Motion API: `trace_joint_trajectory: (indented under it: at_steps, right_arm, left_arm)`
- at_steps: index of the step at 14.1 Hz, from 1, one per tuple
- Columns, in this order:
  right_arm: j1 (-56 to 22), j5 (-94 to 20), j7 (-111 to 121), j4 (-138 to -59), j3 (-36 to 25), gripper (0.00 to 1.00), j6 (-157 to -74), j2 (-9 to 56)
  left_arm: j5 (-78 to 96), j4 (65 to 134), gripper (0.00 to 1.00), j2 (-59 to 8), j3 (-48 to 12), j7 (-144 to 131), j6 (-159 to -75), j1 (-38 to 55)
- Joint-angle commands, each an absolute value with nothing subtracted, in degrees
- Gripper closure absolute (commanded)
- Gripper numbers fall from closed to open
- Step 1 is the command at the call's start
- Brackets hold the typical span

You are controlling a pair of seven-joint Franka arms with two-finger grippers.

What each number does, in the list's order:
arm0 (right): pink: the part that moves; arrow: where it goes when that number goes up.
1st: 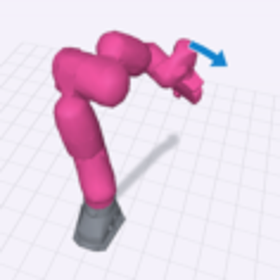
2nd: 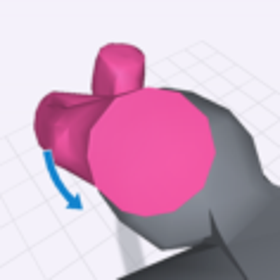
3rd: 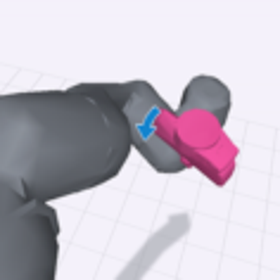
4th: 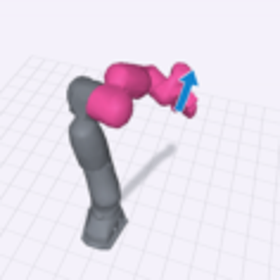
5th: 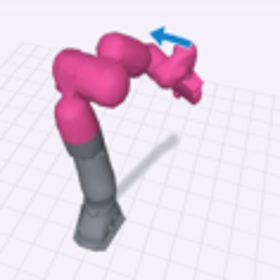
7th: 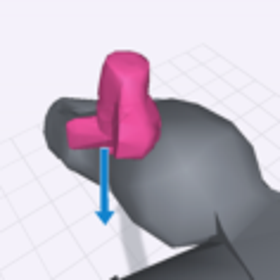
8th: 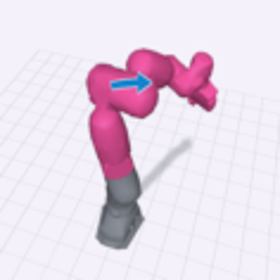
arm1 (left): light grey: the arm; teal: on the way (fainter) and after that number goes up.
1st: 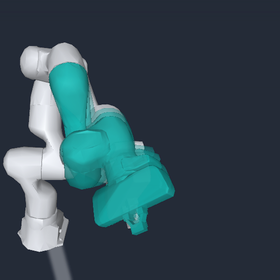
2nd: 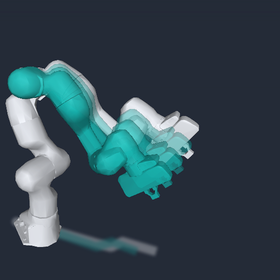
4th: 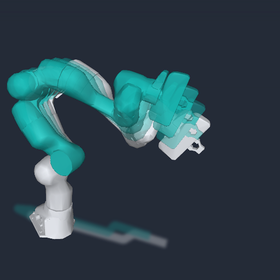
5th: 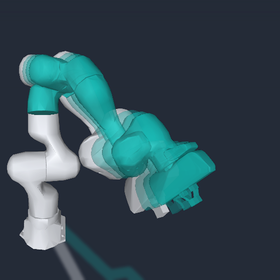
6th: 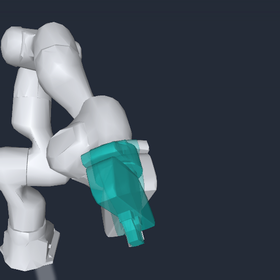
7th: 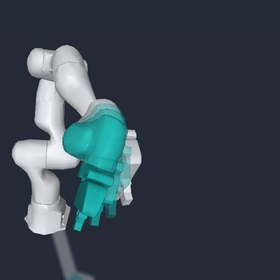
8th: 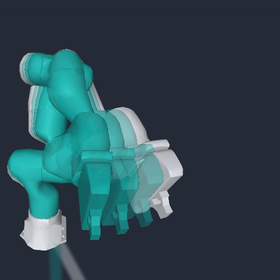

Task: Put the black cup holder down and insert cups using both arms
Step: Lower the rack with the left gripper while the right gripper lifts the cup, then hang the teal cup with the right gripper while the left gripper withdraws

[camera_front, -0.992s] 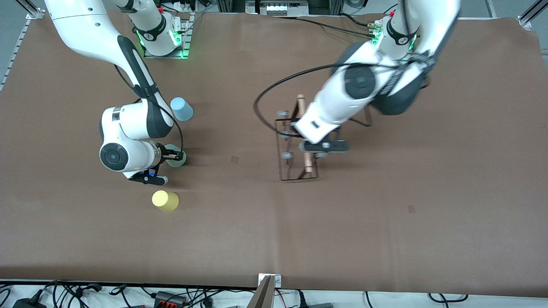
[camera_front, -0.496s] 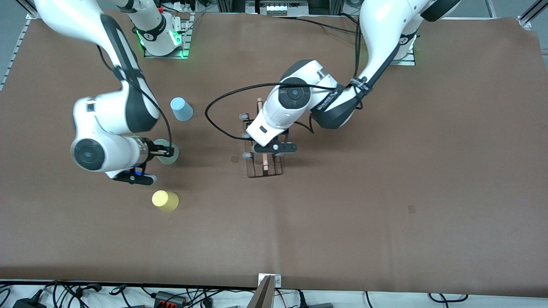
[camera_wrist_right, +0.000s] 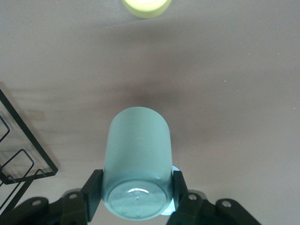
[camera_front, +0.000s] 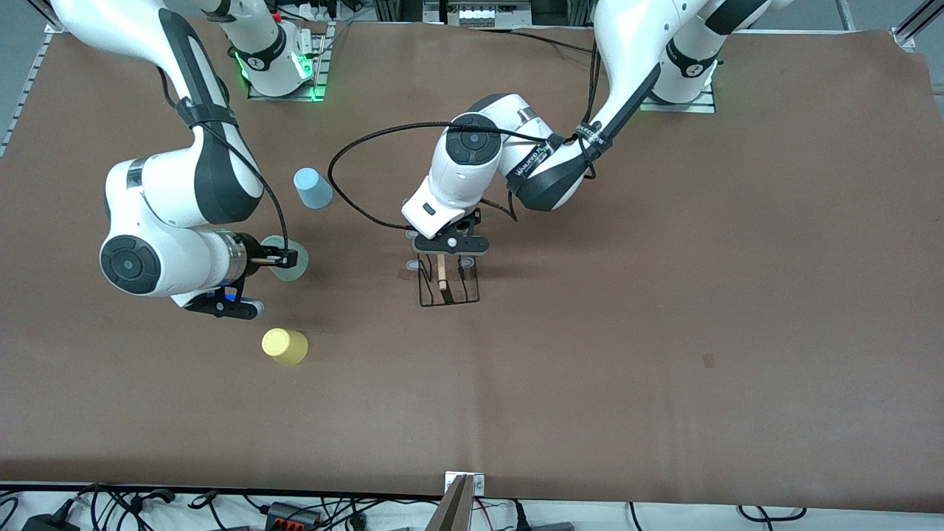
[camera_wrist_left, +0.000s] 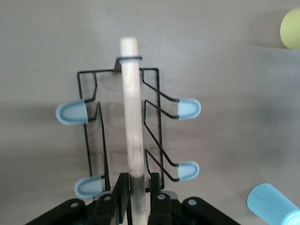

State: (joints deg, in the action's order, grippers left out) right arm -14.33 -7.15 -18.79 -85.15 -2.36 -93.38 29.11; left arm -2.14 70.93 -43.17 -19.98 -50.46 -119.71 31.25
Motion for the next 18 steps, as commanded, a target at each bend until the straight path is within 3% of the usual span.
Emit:
trace_joint_trajectory:
  at_steps: [1, 2, 3, 11, 18]
  right_arm:
    - [-14.15, -8.17, -18.89, -84.02, -2.29, 0.82, -92.29, 29.09]
    - [-14.5, -8.26, -19.07, -84.02, -2.29, 0.82, -92.11, 28.83]
    - [-14.76, -8.96, -19.16, -83.94, -2.11, 0.82, -91.76, 28.57]
    - [-25.65, -20.48, -28.72, -83.76, -2.2, 0.82, -90.79, 27.33]
    - [-30.59, -22.68, -32.34, -84.11, -2.2, 0.82, -89.74, 27.51]
  left_arm:
    - [-3.08, 69.52, 0.2, -40.62, -19.25, -50.54, -115.43, 29.55]
    - [-2.99, 69.35, 0.04, -39.04, -19.34, -49.84, -112.79, 27.53]
    - [-2.64, 69.35, 0.0, -37.02, -19.51, -48.62, -109.98, 25.51]
    - [-3.08, 69.43, 0.0, -23.4, -19.86, -30.43, -85.81, 3.46]
    - [-3.07, 69.52, 0.0, -12.06, -20.21, -12.13, -73.77, -13.7]
